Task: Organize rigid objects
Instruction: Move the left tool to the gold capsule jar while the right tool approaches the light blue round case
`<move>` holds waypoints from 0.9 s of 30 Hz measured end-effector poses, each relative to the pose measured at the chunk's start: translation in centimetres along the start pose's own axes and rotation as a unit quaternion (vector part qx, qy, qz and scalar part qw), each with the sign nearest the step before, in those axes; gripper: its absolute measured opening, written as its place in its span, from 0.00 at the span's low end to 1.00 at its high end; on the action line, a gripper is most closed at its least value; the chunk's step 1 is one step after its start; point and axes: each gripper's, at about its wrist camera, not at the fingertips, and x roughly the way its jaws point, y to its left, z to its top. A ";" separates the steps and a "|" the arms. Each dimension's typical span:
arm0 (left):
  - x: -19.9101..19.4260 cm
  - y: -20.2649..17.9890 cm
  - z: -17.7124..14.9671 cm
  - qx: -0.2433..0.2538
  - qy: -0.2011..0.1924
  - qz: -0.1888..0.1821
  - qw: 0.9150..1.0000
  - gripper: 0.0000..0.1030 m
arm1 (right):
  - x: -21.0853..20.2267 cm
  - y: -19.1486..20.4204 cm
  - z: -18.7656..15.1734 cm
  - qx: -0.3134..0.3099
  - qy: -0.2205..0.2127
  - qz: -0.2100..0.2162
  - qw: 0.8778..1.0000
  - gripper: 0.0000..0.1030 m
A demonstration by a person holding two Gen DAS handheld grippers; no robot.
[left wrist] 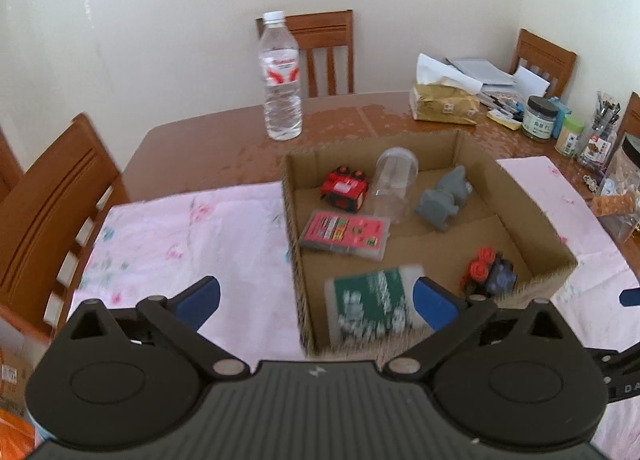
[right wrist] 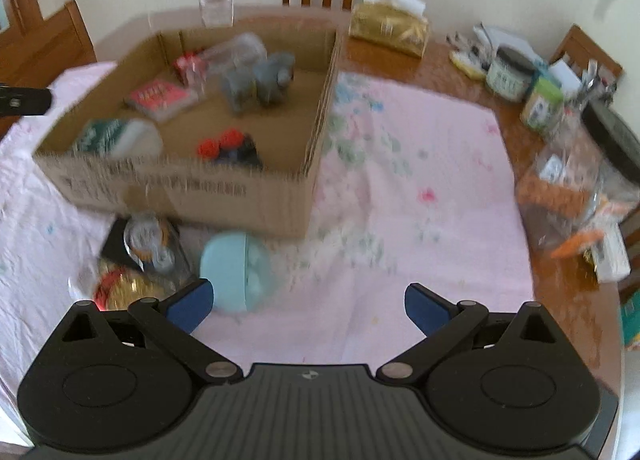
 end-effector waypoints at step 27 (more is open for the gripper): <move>-1.7 2.7 -8.9 -0.021 0.025 -0.029 0.999 0.99 | 0.3 7.1 -1.2 -0.009 -0.008 -0.004 1.000 1.00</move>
